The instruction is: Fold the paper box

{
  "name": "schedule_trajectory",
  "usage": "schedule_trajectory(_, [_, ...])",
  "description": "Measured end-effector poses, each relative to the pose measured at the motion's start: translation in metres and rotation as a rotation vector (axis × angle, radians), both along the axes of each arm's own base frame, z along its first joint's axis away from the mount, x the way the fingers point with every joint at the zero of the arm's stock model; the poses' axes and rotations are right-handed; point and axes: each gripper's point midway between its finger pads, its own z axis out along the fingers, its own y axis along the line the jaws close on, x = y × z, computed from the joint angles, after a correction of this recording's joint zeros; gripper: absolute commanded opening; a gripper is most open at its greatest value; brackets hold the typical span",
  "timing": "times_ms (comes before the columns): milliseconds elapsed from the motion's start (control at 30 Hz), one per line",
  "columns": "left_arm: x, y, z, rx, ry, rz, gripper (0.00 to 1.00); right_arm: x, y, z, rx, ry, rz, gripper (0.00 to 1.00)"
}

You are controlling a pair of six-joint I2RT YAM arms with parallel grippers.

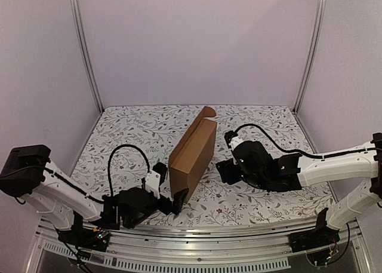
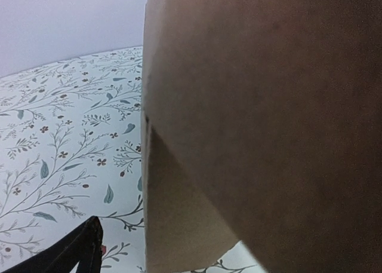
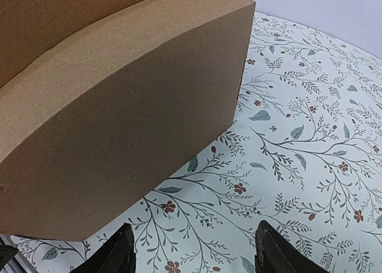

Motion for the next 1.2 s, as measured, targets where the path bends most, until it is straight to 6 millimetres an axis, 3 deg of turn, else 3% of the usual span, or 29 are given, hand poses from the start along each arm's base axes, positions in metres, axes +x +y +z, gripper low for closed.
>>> schedule_trajectory(767, [0.018, -0.034, 0.016, -0.039, -0.149, 0.085, 0.98, -0.002, 0.002, -0.001, 0.008, 0.013, 0.014, 0.67])
schedule_trajectory(1200, [0.020, -0.040, 0.020, -0.026, -0.176, 0.090, 0.59, -0.003, 0.002, -0.001, 0.017, 0.021, 0.010, 0.66])
